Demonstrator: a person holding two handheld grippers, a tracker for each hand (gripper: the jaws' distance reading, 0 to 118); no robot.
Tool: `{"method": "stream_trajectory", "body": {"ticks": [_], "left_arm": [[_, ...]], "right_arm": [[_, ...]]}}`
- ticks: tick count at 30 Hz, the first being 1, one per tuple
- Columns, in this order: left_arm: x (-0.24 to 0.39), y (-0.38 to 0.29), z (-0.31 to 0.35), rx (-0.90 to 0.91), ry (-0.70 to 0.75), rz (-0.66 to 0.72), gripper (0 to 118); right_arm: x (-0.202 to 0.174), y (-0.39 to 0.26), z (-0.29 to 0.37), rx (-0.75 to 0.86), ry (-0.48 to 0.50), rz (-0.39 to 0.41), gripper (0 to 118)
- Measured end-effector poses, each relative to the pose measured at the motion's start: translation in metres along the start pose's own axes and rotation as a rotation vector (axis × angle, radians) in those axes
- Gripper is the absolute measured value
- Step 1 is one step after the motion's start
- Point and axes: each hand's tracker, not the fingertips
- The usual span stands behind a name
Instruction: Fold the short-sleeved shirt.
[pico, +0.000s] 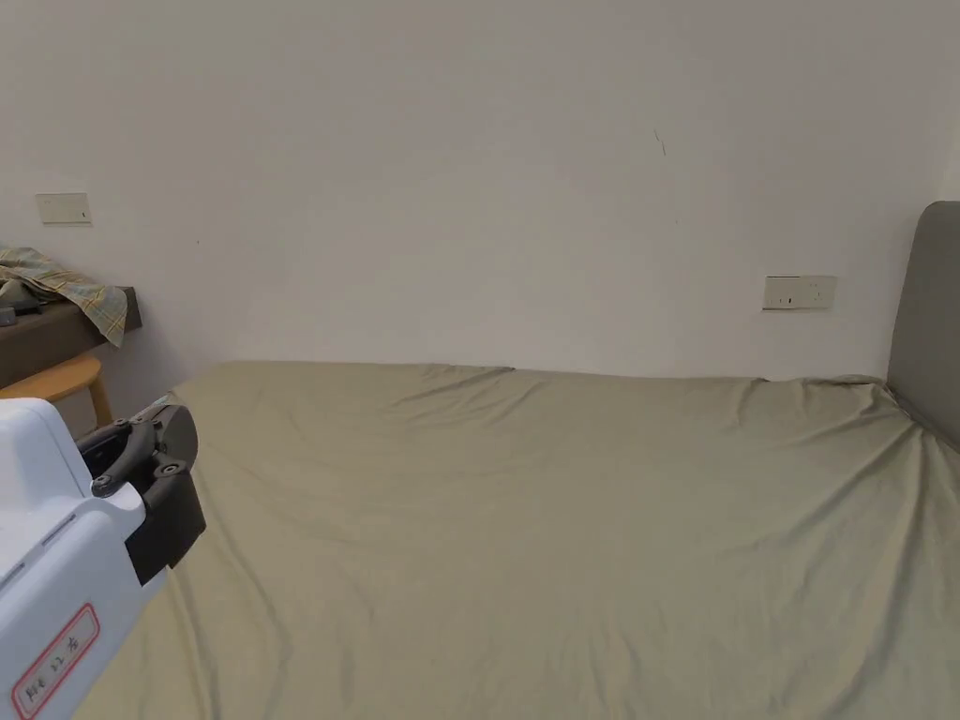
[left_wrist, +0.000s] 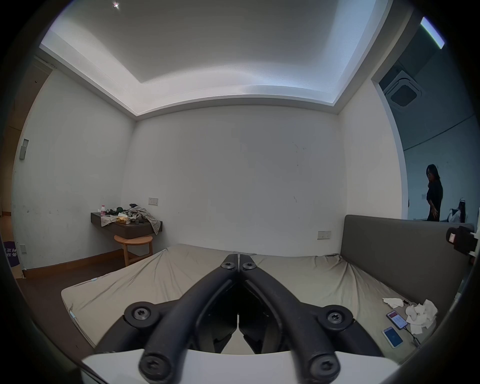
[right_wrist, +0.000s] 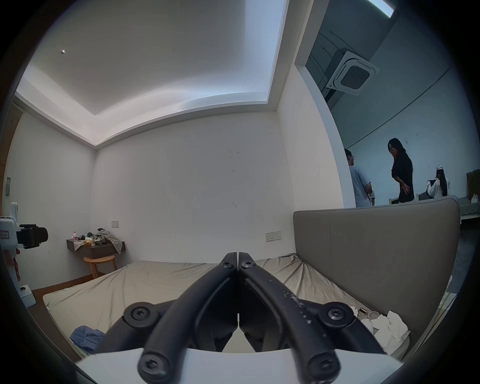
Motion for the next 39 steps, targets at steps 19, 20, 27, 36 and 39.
{"method": "stream_trajectory", "body": {"ticks": [19, 20, 27, 36, 39], "left_arm": [[-0.001, -0.003, -0.004, -0.006, 0.003, 0.000, 0], [-0.001, -0.004, -0.004, -0.008, 0.003, 0.002, 0], [-0.005, -0.005, -0.010, -0.032, 0.005, 0.016, 118], [-0.003, -0.015, -0.015, -0.016, -0.014, 0.018, 118], [-0.001, -0.015, -0.014, -0.011, -0.011, 0.003, 118]], "right_arm": [[-0.022, 0.004, -0.012, -0.002, -0.014, 0.024, 0], [-0.022, 0.003, -0.012, -0.004, -0.014, 0.023, 0], [-0.022, 0.004, -0.016, -0.022, -0.017, 0.037, 105], [-0.032, -0.003, -0.043, 0.001, -0.025, 0.105, 118], [-0.037, 0.004, -0.038, 0.009, -0.030, 0.111, 118]]}}
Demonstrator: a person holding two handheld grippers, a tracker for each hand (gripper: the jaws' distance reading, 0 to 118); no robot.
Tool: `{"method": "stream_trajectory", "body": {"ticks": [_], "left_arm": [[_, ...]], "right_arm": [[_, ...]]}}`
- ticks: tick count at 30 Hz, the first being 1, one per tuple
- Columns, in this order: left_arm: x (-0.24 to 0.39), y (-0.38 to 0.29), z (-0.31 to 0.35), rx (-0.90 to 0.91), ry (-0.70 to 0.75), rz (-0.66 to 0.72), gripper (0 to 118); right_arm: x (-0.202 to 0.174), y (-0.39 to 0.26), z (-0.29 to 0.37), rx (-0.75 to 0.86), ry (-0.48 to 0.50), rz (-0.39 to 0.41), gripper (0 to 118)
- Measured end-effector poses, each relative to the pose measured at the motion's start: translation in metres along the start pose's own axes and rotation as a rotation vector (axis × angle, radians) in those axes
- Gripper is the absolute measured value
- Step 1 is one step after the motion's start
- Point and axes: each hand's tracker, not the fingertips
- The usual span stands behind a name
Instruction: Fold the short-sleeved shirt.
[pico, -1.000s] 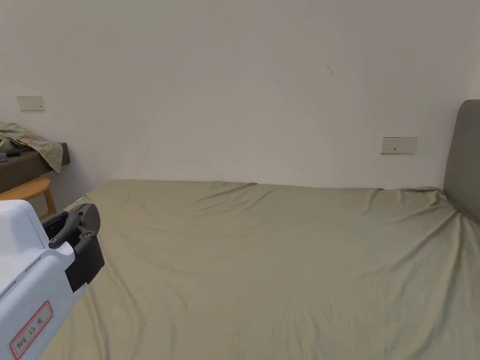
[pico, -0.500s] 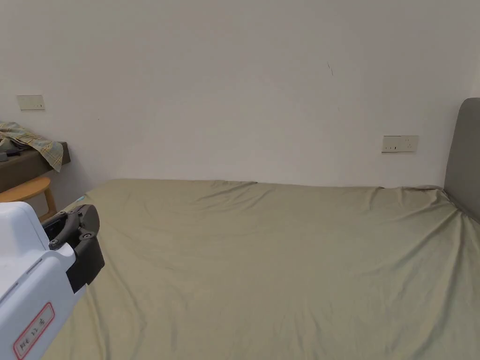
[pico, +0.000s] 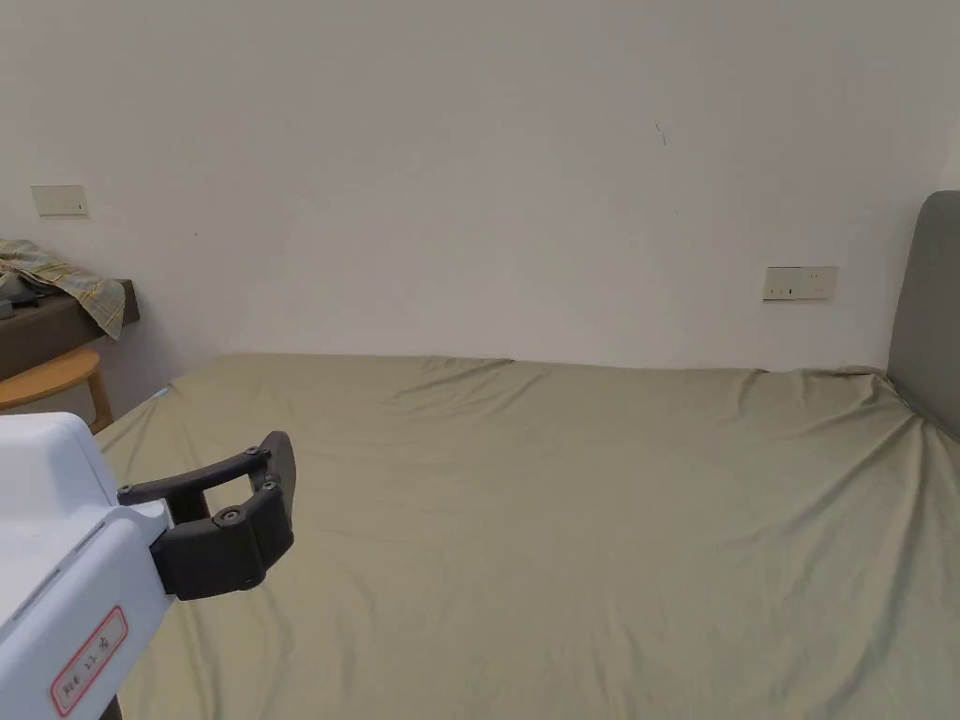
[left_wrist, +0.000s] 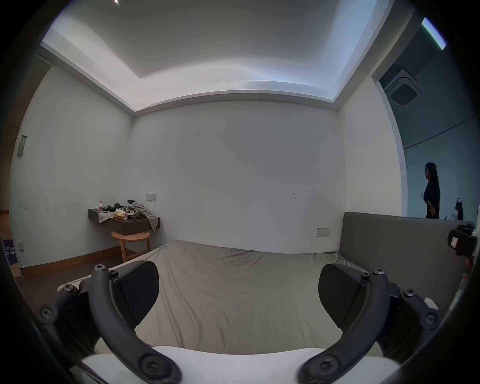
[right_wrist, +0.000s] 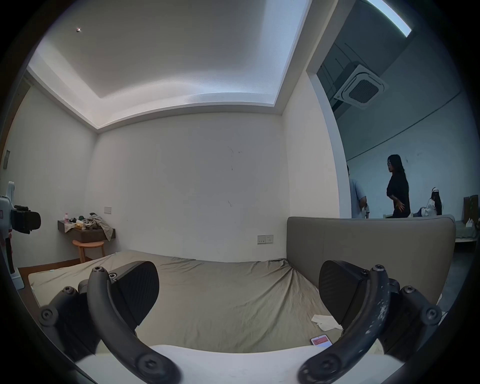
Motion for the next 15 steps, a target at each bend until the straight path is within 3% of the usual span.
{"method": "stream_trajectory", "body": {"ticks": [15], "left_arm": [[0.000, 0.001, 0.002, 0.009, 0.011, -0.015, 118]], "right_arm": [[0.012, -0.008, 0.015, 0.015, -0.025, 0.005, 118]]}}
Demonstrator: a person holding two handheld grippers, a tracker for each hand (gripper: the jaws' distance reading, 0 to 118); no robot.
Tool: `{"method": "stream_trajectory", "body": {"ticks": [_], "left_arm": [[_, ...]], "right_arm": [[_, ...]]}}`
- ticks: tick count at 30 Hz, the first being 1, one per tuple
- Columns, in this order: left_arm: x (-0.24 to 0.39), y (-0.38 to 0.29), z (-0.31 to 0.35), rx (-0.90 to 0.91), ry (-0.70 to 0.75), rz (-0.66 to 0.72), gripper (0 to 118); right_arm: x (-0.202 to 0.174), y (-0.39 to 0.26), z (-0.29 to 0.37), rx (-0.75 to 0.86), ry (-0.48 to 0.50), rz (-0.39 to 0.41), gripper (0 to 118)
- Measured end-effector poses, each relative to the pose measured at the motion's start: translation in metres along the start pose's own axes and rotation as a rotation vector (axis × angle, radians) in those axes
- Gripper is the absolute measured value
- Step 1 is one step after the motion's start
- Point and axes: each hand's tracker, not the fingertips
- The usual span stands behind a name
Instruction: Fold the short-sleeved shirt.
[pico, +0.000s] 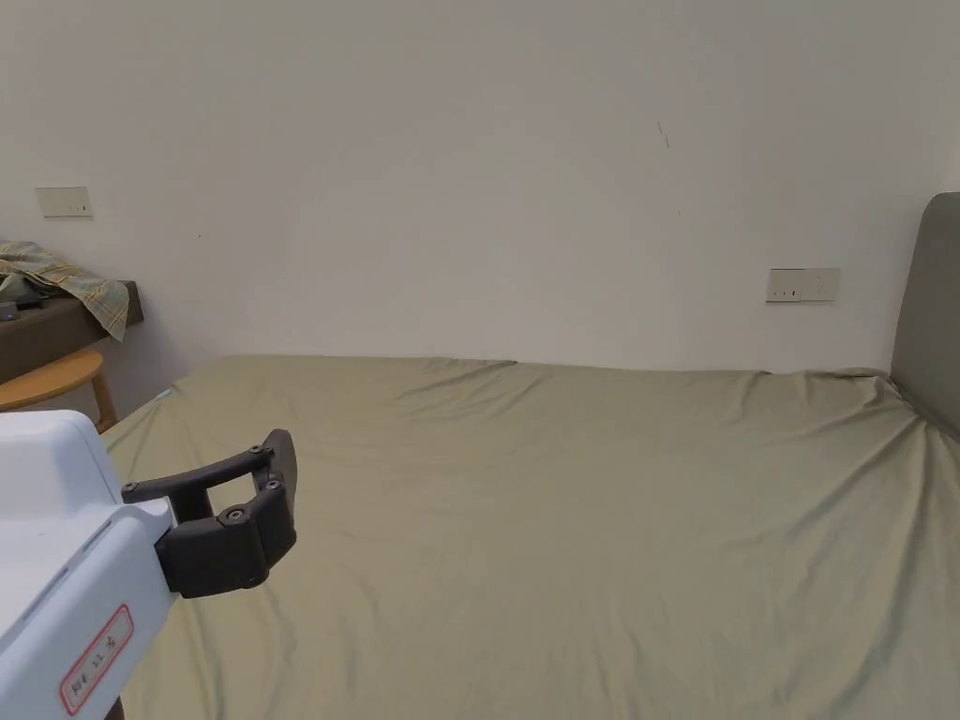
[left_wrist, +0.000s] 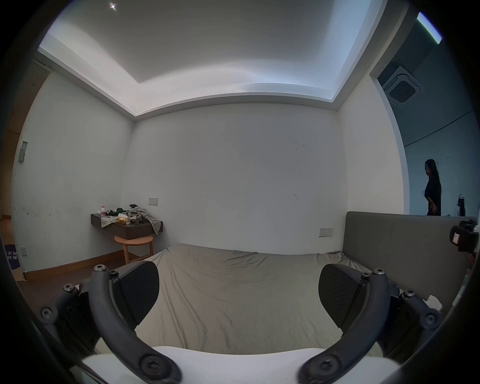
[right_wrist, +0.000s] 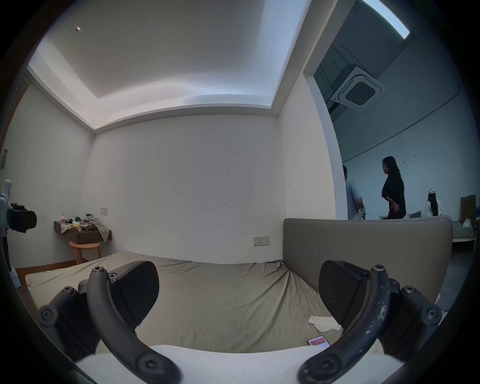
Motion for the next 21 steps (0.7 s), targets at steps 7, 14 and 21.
{"method": "stream_trajectory", "body": {"ticks": [7, 14, 21], "left_arm": [[-0.001, 0.001, -0.001, -0.001, 0.013, -0.010, 118], [0.001, 0.002, -0.001, -0.001, 0.017, -0.018, 118], [0.004, 0.002, -0.003, -0.003, 0.018, -0.032, 118]], "right_arm": [[0.001, 0.006, 0.014, 0.016, -0.017, -0.006, 118], [-0.002, 0.011, 0.020, 0.021, -0.024, -0.003, 118], [-0.006, 0.015, 0.022, 0.020, -0.031, -0.001, 118]]}}
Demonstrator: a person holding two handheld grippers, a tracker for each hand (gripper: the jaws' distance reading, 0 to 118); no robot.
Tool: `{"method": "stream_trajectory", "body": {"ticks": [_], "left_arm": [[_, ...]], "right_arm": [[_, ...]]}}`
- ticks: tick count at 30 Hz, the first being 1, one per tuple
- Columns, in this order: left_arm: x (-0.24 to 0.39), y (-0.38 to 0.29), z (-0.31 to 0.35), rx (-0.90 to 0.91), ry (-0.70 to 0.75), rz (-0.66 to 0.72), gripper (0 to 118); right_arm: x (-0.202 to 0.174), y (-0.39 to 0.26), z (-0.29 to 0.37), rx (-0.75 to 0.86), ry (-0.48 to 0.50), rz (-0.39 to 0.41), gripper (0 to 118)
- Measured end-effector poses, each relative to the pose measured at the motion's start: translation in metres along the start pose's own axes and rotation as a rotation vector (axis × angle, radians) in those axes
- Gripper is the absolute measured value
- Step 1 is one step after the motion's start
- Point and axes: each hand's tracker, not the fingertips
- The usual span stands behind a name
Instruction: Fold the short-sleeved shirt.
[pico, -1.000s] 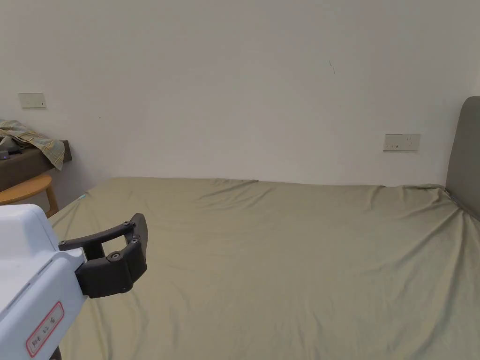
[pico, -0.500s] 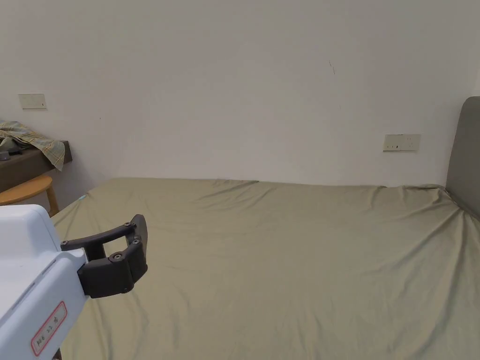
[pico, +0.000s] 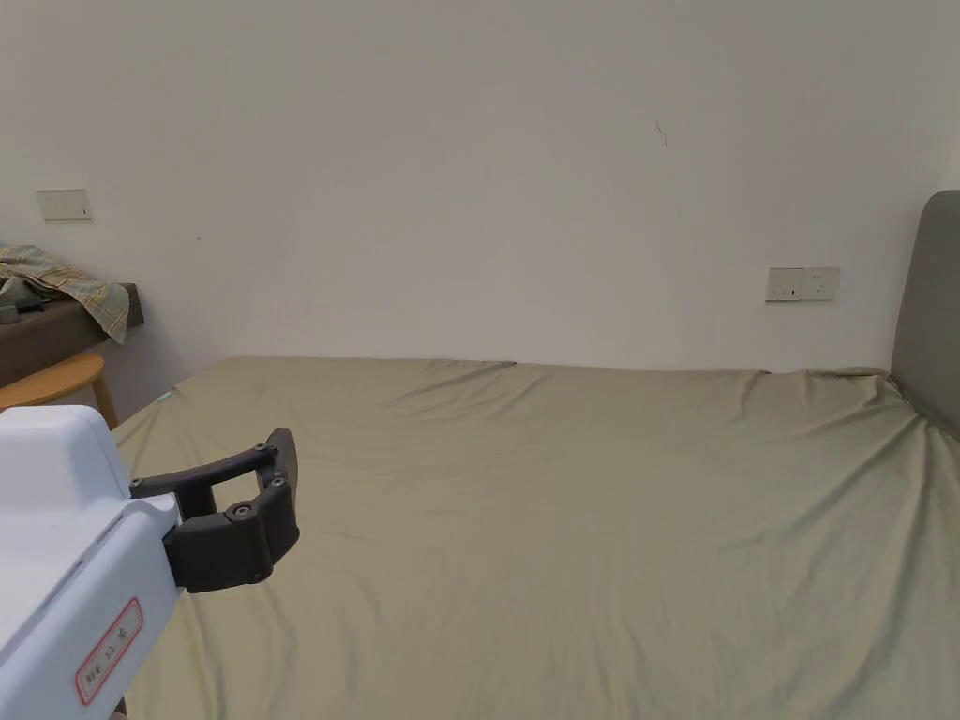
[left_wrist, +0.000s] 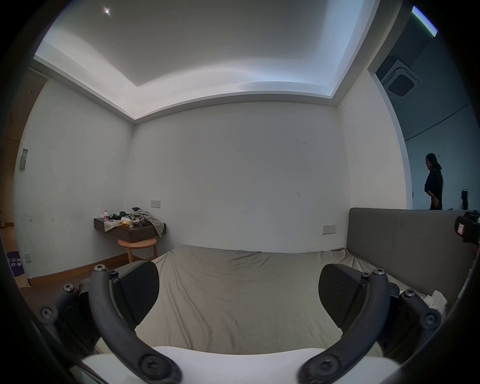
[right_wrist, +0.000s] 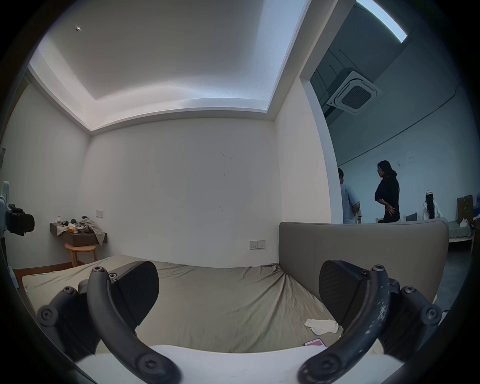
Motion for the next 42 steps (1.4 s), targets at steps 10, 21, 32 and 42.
{"method": "stream_trajectory", "body": {"ticks": [10, 21, 32, 42], "left_arm": [[0.000, -0.001, -0.001, -0.007, 0.004, 0.000, 118], [0.005, -0.009, -0.012, -0.028, 0.005, -0.014, 118], [0.022, -0.058, -0.075, -0.194, -0.028, -0.042, 118], [0.073, -0.227, -0.184, -0.558, -0.123, 0.024, 118]], "right_arm": [[-0.002, 0.004, 0.003, 0.007, -0.005, -0.003, 118], [-0.005, -0.004, -0.014, -0.013, -0.005, 0.002, 118], [-0.024, -0.058, -0.085, -0.202, 0.040, 0.053, 118], [-0.063, -0.248, -0.195, -0.663, 0.129, -0.021, 118]]}}
